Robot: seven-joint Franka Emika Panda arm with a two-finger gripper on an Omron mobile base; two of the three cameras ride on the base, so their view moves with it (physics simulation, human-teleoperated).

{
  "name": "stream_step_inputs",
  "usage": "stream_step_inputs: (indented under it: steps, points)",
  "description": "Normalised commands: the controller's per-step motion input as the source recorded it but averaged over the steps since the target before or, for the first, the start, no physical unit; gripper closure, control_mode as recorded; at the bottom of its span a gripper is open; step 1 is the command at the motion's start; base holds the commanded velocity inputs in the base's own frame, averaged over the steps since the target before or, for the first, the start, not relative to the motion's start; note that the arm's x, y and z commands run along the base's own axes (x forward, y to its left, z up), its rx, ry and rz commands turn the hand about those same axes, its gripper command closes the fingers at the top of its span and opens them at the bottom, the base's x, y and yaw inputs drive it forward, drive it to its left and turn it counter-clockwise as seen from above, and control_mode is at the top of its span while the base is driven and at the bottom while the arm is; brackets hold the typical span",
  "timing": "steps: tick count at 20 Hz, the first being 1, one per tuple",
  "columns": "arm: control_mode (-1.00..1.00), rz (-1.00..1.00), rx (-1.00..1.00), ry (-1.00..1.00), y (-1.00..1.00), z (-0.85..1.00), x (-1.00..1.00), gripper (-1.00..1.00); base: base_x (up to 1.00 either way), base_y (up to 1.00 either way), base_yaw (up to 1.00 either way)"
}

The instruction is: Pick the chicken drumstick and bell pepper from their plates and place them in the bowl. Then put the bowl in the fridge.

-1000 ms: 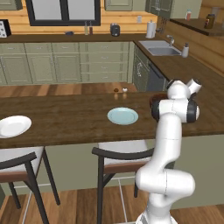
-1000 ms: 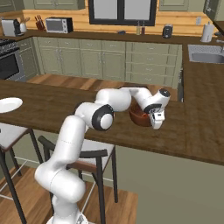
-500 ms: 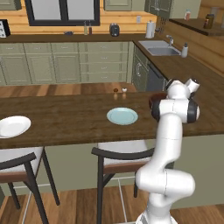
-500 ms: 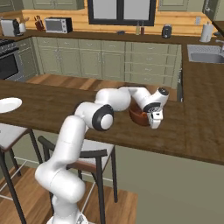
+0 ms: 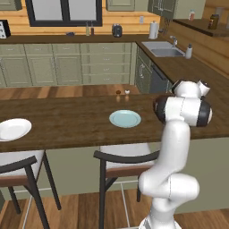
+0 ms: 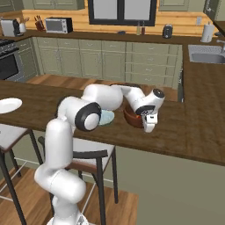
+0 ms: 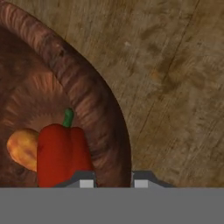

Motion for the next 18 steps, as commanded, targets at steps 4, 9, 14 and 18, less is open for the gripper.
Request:
stream_step_inputs:
  steps: [4,9,14,18]
  points:
    - [-1.00,-0.07,0.00,0.00,0.46,0.92,-0.90,1.00,0.00,0.00,0.00]
    - [-1.00,-0.10,0.00,0.01,0.69,1.00,-0.82,1.00,0.00,0.00,0.00]
    - [-1.00,-0.12,0.00,0.01,0.64,0.91,-0.87,1.00,0.00,0.00,0.00]
    - [-1.00,-0.10,0.00,0.04,0.39,0.73,-0.86,1.00,0.00,0.00,0.00]
